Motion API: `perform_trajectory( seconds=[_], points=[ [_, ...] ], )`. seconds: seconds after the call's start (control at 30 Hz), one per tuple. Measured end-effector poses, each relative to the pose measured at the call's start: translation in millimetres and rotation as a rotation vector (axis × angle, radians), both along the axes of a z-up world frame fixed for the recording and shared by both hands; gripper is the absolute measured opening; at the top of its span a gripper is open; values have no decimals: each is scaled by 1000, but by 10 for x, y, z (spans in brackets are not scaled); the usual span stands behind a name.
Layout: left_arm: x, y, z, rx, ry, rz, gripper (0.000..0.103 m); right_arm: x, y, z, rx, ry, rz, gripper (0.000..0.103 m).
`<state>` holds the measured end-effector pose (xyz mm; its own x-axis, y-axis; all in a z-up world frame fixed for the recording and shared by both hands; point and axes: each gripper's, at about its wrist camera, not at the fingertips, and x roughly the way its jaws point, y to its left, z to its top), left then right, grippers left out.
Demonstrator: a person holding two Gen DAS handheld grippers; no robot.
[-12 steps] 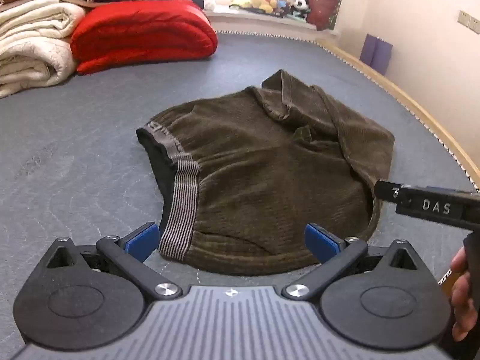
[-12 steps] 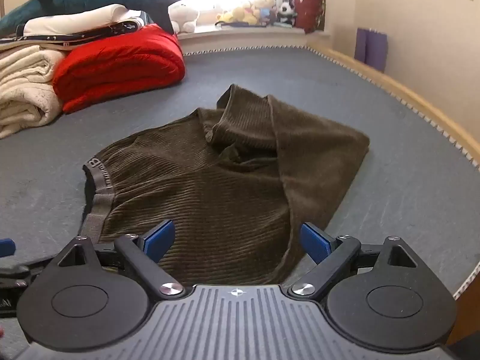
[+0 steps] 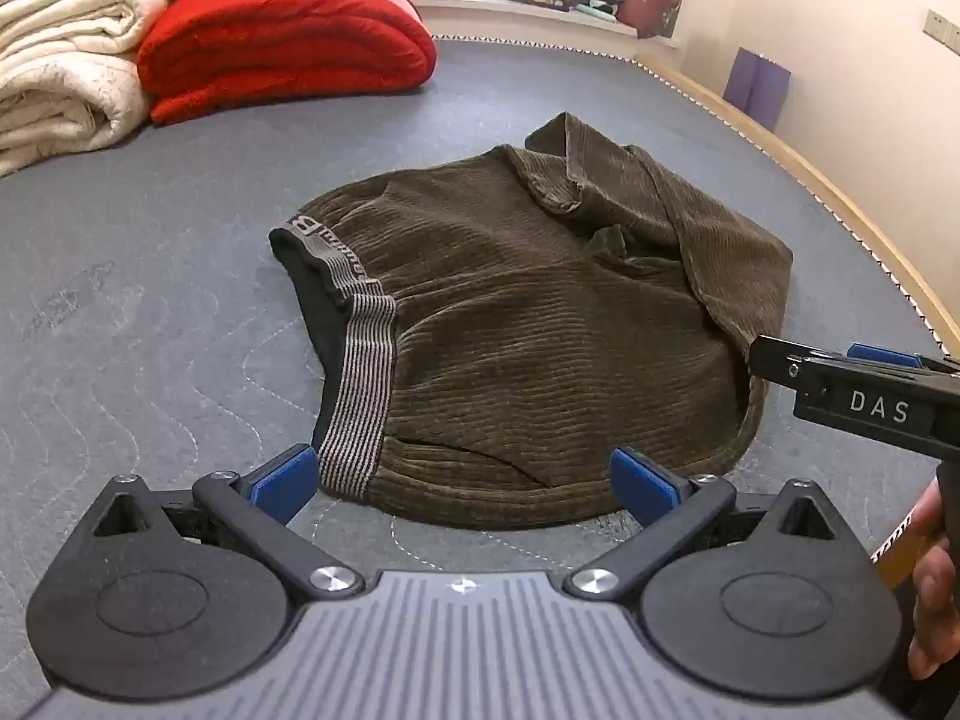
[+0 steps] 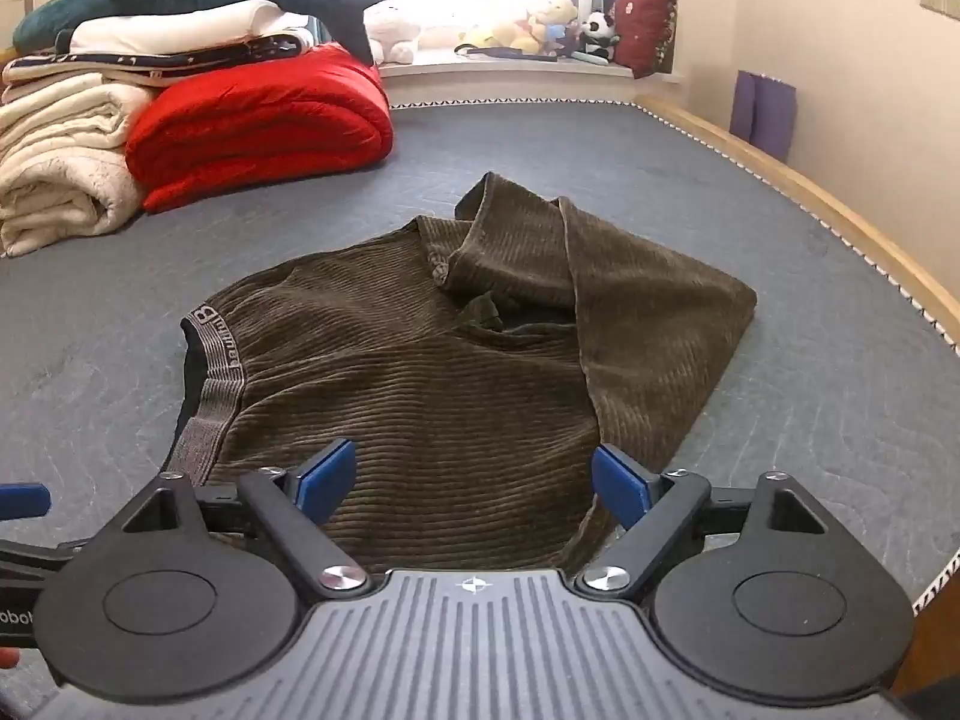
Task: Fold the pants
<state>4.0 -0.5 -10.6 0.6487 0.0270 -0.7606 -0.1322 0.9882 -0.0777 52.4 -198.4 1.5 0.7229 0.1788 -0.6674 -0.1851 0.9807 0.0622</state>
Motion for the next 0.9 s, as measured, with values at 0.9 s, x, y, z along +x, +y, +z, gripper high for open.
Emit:
perform_trajectory(
  seconds=[0.9],
  points=[
    [-3, -61, 7, -11, -10, -28, 103, 22, -46, -63, 0, 21, -18, 87]
  ],
)
